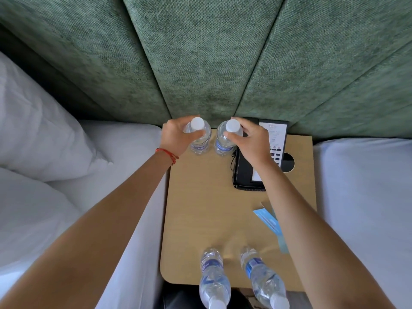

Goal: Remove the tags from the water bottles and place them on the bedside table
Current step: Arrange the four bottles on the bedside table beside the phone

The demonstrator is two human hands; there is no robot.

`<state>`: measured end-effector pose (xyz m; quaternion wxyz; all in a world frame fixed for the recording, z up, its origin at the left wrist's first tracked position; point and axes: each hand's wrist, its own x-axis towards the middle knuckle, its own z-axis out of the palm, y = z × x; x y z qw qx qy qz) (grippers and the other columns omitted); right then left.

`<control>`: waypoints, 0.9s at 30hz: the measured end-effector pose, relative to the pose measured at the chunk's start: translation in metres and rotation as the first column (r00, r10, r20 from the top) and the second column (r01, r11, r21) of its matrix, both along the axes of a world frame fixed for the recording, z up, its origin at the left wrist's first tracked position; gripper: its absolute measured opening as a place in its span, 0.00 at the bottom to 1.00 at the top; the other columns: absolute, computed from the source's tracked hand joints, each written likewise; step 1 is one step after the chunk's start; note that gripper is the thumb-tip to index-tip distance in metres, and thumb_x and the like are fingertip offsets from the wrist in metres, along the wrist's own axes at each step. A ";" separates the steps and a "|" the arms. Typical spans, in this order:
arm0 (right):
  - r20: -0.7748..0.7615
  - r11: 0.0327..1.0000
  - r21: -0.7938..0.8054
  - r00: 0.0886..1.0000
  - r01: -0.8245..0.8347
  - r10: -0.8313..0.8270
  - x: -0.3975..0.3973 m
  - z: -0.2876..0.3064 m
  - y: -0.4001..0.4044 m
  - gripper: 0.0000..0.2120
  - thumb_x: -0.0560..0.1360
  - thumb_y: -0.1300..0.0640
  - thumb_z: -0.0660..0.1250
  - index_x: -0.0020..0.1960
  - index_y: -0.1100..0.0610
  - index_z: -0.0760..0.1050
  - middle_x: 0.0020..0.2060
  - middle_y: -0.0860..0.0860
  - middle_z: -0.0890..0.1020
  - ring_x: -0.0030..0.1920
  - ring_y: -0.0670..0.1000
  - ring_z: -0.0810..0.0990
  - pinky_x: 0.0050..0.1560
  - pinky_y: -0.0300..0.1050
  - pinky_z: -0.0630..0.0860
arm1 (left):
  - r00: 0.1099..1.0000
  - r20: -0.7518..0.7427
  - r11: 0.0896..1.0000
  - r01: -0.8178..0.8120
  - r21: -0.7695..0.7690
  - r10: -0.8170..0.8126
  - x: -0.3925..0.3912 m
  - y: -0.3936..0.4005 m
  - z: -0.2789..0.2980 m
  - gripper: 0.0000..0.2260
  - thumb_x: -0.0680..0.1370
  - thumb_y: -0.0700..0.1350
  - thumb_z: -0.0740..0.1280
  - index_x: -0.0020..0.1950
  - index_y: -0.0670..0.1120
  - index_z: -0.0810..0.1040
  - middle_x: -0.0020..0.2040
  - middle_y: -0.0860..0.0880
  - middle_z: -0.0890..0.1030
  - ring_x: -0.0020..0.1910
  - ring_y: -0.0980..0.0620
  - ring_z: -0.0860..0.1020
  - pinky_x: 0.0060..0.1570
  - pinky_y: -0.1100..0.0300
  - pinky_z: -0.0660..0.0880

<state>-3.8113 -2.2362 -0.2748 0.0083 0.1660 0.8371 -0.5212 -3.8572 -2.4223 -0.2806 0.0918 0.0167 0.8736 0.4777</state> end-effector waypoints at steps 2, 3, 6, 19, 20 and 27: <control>-0.011 1.000 0.012 1.000 0.006 -0.006 0.002 0.001 0.000 0.19 0.67 0.59 0.74 0.58 0.60 0.78 0.53 0.54 0.83 0.54 0.51 0.80 0.58 0.50 0.75 | 0.999 -0.021 0.999 -0.034 0.007 0.035 0.002 0.002 0.002 0.18 0.66 0.43 0.77 0.54 0.42 0.81 0.53 0.45 0.83 0.53 0.49 0.80 0.55 0.59 0.74; -0.021 1.000 0.013 1.000 0.015 -0.014 0.002 0.001 0.000 0.19 0.67 0.57 0.74 0.57 0.59 0.78 0.52 0.54 0.83 0.53 0.51 0.80 0.57 0.50 0.76 | 0.998 -0.032 0.998 -0.054 0.020 0.054 0.003 0.004 0.003 0.18 0.66 0.42 0.77 0.54 0.42 0.81 0.53 0.44 0.83 0.52 0.49 0.80 0.55 0.57 0.75; -0.051 0.999 0.023 0.998 0.034 -0.033 0.005 0.002 0.000 0.18 0.68 0.56 0.74 0.56 0.59 0.79 0.51 0.53 0.83 0.53 0.50 0.81 0.56 0.49 0.76 | 0.995 -0.059 0.996 -0.083 0.034 0.085 0.007 0.007 0.003 0.17 0.66 0.41 0.76 0.54 0.40 0.81 0.52 0.42 0.83 0.52 0.47 0.80 0.55 0.52 0.76; -0.026 0.995 0.019 0.995 -0.096 0.097 0.001 0.001 0.007 0.20 0.69 0.58 0.72 0.60 0.60 0.76 0.55 0.54 0.82 0.56 0.51 0.79 0.60 0.49 0.74 | 0.998 -0.015 0.998 0.068 0.017 -0.068 -0.002 -0.003 0.001 0.17 0.69 0.40 0.74 0.57 0.43 0.79 0.54 0.48 0.81 0.56 0.48 0.78 0.58 0.58 0.72; -0.029 0.996 0.019 0.996 -0.082 0.083 0.002 0.001 0.006 0.21 0.69 0.57 0.73 0.60 0.59 0.76 0.55 0.54 0.81 0.56 0.50 0.78 0.60 0.46 0.74 | 0.998 -0.017 0.998 0.056 0.013 -0.055 -0.001 -0.002 0.000 0.18 0.68 0.41 0.74 0.57 0.43 0.79 0.55 0.47 0.81 0.56 0.48 0.78 0.58 0.56 0.73; -0.063 0.999 0.044 0.998 0.005 -0.002 0.000 0.000 -0.004 0.19 0.68 0.55 0.74 0.57 0.60 0.78 0.51 0.55 0.83 0.53 0.53 0.81 0.56 0.52 0.76 | 0.998 -0.052 0.999 -0.041 -0.031 0.039 0.001 0.005 -0.004 0.17 0.68 0.42 0.75 0.55 0.43 0.80 0.51 0.43 0.83 0.51 0.43 0.80 0.49 0.64 0.71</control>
